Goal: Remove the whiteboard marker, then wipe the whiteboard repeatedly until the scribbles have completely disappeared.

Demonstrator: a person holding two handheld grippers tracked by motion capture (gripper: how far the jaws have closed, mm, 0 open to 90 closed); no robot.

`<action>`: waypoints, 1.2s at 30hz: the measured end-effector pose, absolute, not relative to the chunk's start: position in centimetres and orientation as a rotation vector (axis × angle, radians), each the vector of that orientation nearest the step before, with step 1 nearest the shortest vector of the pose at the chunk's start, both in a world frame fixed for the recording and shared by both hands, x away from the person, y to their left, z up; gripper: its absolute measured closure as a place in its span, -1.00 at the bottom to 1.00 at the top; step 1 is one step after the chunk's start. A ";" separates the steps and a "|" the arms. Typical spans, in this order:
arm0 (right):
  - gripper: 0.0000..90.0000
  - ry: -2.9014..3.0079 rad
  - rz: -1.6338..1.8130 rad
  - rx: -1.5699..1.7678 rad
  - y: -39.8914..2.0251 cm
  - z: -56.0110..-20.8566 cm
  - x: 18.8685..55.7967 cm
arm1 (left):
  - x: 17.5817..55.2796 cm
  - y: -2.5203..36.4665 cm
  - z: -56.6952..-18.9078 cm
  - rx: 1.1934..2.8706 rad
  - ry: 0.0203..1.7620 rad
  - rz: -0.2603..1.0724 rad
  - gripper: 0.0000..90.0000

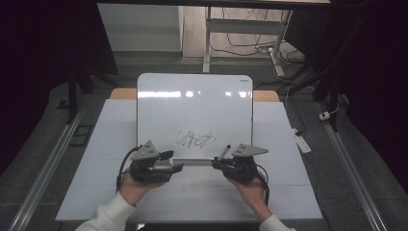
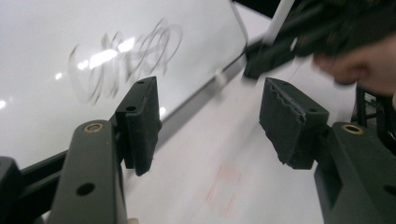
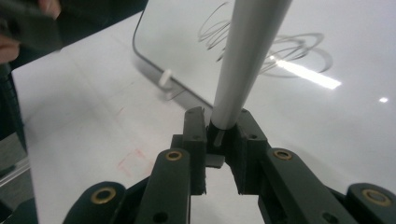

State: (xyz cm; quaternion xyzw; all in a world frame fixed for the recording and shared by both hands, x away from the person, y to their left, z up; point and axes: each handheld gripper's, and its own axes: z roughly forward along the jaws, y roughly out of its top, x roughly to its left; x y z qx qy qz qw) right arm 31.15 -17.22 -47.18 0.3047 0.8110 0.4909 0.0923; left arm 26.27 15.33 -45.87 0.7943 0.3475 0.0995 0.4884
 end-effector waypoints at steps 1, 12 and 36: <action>0.73 2.378 1.487 0.922 -17.8 -47.0 31.3 | 26.0 16.0 -46.2 1.933 0.859 0.238 -0.14; 0.72 2.320 1.538 0.942 -19.1 -46.8 31.8 | 24.4 22.1 -50.1 1.942 1.036 0.259 -0.14; 0.73 2.236 1.560 0.868 -18.2 -46.6 32.2 | 23.8 23.6 -51.2 1.950 1.085 0.277 -0.41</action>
